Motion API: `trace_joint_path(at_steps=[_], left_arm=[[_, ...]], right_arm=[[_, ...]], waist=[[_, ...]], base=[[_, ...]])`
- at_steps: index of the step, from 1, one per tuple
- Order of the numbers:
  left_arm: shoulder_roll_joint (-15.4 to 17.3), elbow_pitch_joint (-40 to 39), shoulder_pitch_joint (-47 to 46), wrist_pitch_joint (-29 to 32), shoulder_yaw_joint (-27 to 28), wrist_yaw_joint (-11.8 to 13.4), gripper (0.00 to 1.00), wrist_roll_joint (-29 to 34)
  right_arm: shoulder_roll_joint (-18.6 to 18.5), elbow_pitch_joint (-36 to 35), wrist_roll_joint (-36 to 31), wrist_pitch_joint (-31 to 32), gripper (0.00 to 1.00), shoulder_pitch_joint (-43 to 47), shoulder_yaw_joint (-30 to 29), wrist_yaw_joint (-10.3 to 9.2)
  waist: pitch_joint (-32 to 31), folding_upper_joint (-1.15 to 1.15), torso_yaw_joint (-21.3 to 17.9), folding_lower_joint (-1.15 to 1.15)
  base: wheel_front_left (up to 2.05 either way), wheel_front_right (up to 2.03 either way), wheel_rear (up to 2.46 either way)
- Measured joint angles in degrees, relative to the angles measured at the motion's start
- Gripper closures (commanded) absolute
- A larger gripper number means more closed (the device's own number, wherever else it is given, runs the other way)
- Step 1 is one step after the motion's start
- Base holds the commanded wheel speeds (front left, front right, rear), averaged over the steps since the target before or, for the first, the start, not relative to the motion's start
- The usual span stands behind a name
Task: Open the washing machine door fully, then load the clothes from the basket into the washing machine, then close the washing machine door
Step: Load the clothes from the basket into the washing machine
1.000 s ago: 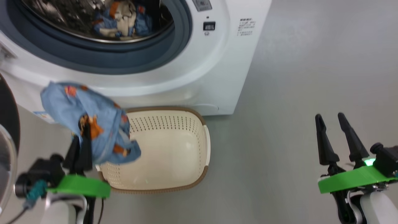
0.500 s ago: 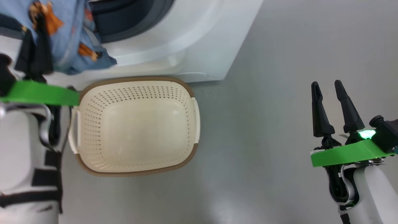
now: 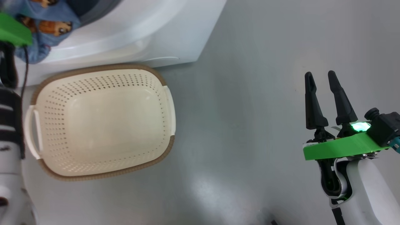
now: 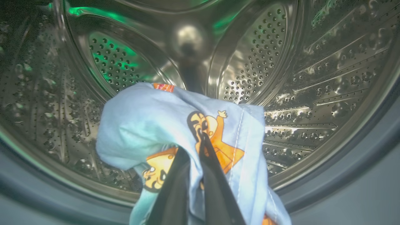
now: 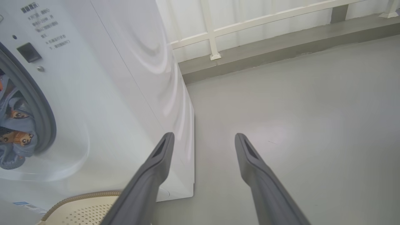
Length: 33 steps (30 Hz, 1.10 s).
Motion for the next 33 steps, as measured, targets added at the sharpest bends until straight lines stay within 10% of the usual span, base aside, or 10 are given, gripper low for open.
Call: trace_joint_path(at_steps=[13, 15, 16, 33], left_arm=[[3.02, -6.64, -9.50, -0.02, 2.25, 0.23, 1.00, 2.47], [2.97, -3.92, -9.36, -0.19, 2.43, 0.27, 0.49, 2.98], [2.96, -1.15, -8.96, -0.18, 2.04, 0.27, 0.00, 3.36], [4.45, 12.93, -8.20, -0.15, -0.57, 1.22, 0.00, 6.08]], right_arm=[[0.53, -0.30, 0.42, 0.00, 0.00, -2.06, 1.24, 0.00], [0.65, -0.29, 0.42, 0.00, 0.00, -2.06, 1.24, 0.00], [0.66, -0.27, 0.42, 0.00, 0.00, -2.05, 1.25, 0.00], [0.93, -0.02, 1.00, 0.00, 0.00, -2.04, 1.77, 0.00]], waist=[[4.26, 0.00, -4.66, 0.00], [4.38, 0.00, -5.01, 0.00], [4.29, 0.00, -5.08, 0.00], [1.97, 0.00, -4.70, 0.00]], base=[[0.00, 0.00, 0.00], [0.00, 0.00, 0.00], [0.00, 0.00, 0.00], [0.00, 0.00, 0.00]])
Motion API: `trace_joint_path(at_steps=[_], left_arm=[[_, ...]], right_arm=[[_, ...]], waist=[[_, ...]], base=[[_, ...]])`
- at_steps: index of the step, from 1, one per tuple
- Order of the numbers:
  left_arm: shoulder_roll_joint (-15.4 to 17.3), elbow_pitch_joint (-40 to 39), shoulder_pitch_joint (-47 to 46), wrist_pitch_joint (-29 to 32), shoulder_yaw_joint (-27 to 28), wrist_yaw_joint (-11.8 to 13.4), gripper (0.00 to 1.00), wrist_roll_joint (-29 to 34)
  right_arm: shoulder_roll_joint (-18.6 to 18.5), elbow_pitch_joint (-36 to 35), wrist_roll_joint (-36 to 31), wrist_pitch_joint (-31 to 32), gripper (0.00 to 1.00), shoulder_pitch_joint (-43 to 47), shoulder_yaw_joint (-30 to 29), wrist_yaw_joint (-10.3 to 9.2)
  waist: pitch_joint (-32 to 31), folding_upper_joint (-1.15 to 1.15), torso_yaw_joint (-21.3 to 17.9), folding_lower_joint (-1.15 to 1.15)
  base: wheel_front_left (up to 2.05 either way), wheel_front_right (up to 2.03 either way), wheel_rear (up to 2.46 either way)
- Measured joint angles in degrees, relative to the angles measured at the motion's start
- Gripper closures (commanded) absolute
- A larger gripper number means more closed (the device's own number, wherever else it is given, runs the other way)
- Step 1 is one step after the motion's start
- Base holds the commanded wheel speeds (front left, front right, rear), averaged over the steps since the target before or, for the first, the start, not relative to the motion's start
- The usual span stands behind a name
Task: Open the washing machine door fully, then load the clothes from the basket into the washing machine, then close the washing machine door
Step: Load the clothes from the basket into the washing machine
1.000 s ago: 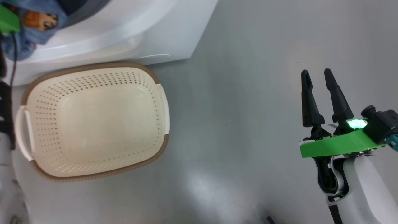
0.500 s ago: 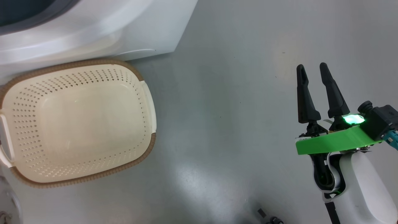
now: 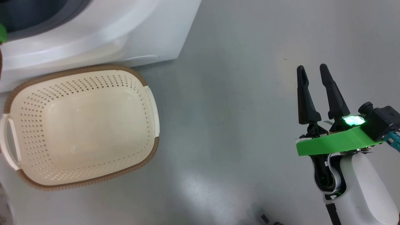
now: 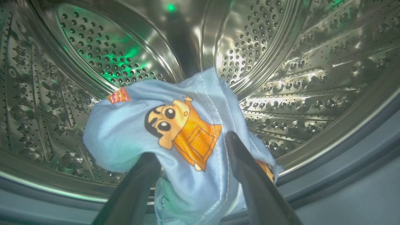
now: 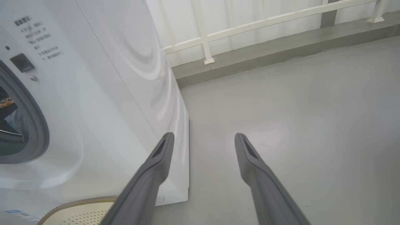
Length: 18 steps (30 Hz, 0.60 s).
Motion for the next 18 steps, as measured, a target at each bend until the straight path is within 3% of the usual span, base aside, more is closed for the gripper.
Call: trace_joint_path(at_steps=[8, 14, 18], left_arm=[[1.11, 6.89, -5.91, 2.86, -4.47, 0.09, 0.00, 3.25], [1.93, 10.05, -6.99, 7.46, -7.50, 3.03, 0.00, 6.26], [1.80, 10.98, -6.99, 9.23, -8.50, 3.52, 0.00, 6.48]], right_arm=[[0.03, 0.02, 0.00, 0.00, 0.00, 0.07, 0.01, 0.00], [0.04, 0.29, 0.19, 0.00, 0.00, 0.24, 0.05, 0.00], [0.05, 0.42, 0.19, 0.00, 0.00, 0.30, 0.13, 0.00]], waist=[[-0.84, 0.00, -0.06, 0.00], [-2.00, 0.00, -0.07, 0.00], [-3.01, 0.00, -0.08, 0.00]], base=[[0.00, 0.00, 0.00], [0.00, 0.00, 0.00], [0.00, 0.00, 0.00]])
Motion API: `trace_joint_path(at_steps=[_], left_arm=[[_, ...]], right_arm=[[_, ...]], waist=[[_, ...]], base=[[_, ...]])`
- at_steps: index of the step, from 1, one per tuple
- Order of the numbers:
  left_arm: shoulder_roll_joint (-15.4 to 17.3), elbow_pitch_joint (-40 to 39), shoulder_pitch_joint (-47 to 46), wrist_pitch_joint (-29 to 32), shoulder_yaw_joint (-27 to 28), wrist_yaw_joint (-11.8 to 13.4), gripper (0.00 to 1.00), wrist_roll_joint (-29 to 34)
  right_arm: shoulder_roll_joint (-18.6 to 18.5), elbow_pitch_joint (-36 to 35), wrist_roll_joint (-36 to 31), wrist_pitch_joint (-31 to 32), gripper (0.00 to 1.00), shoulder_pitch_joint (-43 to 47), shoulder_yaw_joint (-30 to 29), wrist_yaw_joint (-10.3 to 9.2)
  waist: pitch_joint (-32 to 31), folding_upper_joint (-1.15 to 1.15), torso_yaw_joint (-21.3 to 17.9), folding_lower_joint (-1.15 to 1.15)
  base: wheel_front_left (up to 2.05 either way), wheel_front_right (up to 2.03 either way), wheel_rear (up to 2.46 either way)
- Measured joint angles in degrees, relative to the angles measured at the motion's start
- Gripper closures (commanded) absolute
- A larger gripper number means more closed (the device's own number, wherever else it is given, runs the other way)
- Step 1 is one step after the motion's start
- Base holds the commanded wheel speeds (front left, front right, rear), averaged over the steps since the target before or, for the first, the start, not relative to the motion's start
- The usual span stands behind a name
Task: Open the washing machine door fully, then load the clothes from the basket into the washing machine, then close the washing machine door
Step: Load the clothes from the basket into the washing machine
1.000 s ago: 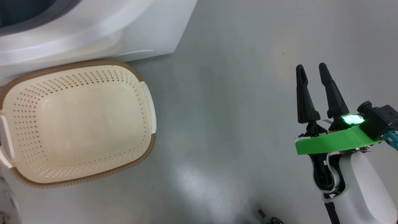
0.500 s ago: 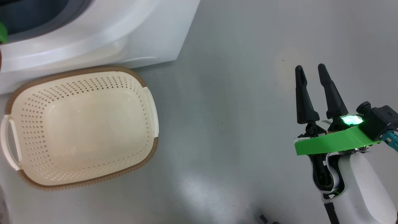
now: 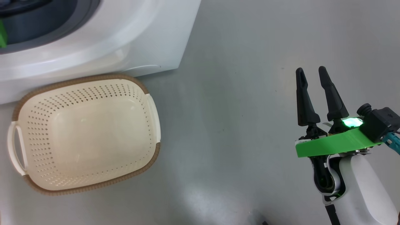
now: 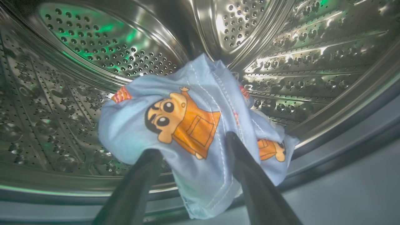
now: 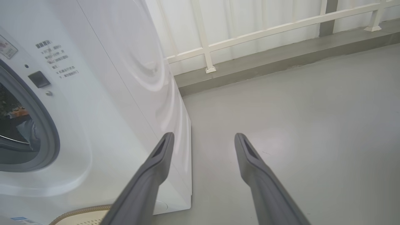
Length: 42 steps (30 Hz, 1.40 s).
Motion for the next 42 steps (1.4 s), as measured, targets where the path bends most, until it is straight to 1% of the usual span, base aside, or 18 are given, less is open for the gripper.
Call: trace_joint_path(at_steps=[7, 18, 23, 29, 31, 37, 42], left_arm=[[-0.19, 0.45, -0.23, 0.46, -0.37, 0.00, 0.00, -0.16], [-1.12, 0.58, -0.98, -4.10, -0.09, -1.27, 0.00, -2.46], [-2.61, 0.66, 0.84, -6.58, 0.60, -2.11, 0.00, -4.58], [-4.08, -0.63, 6.03, -8.60, 2.35, -2.89, 0.00, -7.68], [-4.52, -2.37, 8.57, -8.73, 3.30, -3.02, 0.00, -9.01], [-6.56, -14.28, 18.70, -9.02, 5.91, -3.10, 0.00, -11.74], [-8.64, -21.83, 27.65, -9.02, 7.60, -2.94, 0.00, -12.22]], right_arm=[[0.00, 0.05, -0.01, 0.00, 0.00, 1.10, -0.13, 0.00], [0.02, 0.15, -0.02, 0.00, 0.00, 1.31, -0.27, 0.00], [0.01, 0.18, -0.22, 0.00, 0.00, 1.52, -0.37, 0.00], [0.02, 0.46, -0.47, 0.00, 0.00, 2.61, -0.46, 0.00], [-0.01, 0.46, -0.73, 0.00, 0.00, 2.62, -0.52, 0.00], [-1.32, 0.64, -0.81, 0.00, 0.00, 4.03, -1.21, 0.00], [-2.56, 0.75, -1.10, 0.00, 0.00, 4.80, -1.60, 0.00]], waist=[[-1.13, 0.00, 0.48, 0.00], [-2.92, 0.00, 1.04, 0.00], [-3.90, 0.00, 1.51, 0.00], [-5.27, 0.00, 2.11, 0.00], [-5.86, 0.00, 2.33, 0.00], [-8.01, 0.00, 3.29, 0.00], [-10.26, 0.00, 4.34, 0.00]], base=[[0.00, 0.00, 0.00], [0.00, 0.00, 0.00], [0.00, 0.00, 0.00], [0.00, 0.00, 0.00], [0.00, 0.00, 0.00], [0.00, 0.00, 0.00], [0.00, 0.00, 0.00]])
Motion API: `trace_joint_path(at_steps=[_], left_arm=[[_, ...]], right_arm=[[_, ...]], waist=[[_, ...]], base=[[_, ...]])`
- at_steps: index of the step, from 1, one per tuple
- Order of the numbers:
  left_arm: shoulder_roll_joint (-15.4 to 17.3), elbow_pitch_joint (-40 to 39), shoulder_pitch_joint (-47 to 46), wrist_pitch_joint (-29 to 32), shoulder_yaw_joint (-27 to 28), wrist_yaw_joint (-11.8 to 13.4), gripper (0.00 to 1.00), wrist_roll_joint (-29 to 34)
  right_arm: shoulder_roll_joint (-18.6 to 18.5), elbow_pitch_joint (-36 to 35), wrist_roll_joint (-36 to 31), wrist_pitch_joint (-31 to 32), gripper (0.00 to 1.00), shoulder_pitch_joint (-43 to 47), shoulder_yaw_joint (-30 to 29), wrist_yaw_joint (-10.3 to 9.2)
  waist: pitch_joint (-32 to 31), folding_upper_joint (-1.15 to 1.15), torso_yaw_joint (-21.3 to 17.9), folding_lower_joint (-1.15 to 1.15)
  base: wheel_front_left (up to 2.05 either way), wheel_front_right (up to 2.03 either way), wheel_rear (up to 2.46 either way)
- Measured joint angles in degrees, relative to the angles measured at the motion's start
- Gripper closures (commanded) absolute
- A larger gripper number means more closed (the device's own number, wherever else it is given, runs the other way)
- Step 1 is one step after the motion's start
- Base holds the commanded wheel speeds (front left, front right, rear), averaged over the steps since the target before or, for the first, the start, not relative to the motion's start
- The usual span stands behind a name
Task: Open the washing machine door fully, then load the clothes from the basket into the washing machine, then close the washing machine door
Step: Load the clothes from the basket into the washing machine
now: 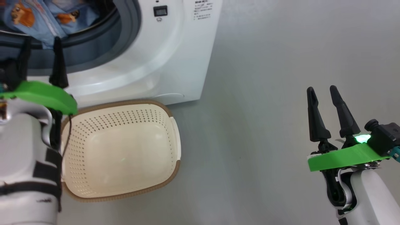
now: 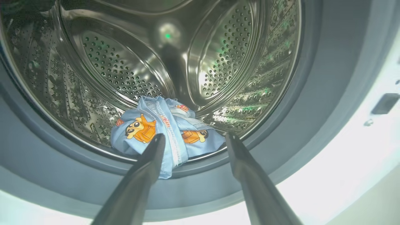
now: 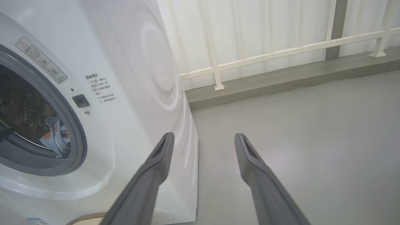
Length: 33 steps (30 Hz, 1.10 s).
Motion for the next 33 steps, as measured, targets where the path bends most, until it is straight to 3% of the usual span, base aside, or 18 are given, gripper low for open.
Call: trace_joint_path(at_steps=[11, 33], left_arm=[[-4.00, -12.67, 16.66, 0.00, 3.50, 0.43, 0.00, 0.62], [-7.76, -24.83, 37.90, 0.00, 6.80, -0.58, 0.00, 3.15]], right_arm=[[-3.10, 0.75, -0.14, 0.00, 0.00, 3.27, 1.03, 0.00], [-5.76, 1.82, -0.13, 0.00, 0.00, 9.83, 0.98, 0.00]], waist=[[-5.95, 0.00, 3.03, 0.00], [-15.45, 0.00, 7.73, 0.00]], base=[[0.00, 0.00, 0.00], [0.00, 0.00, 0.00]])
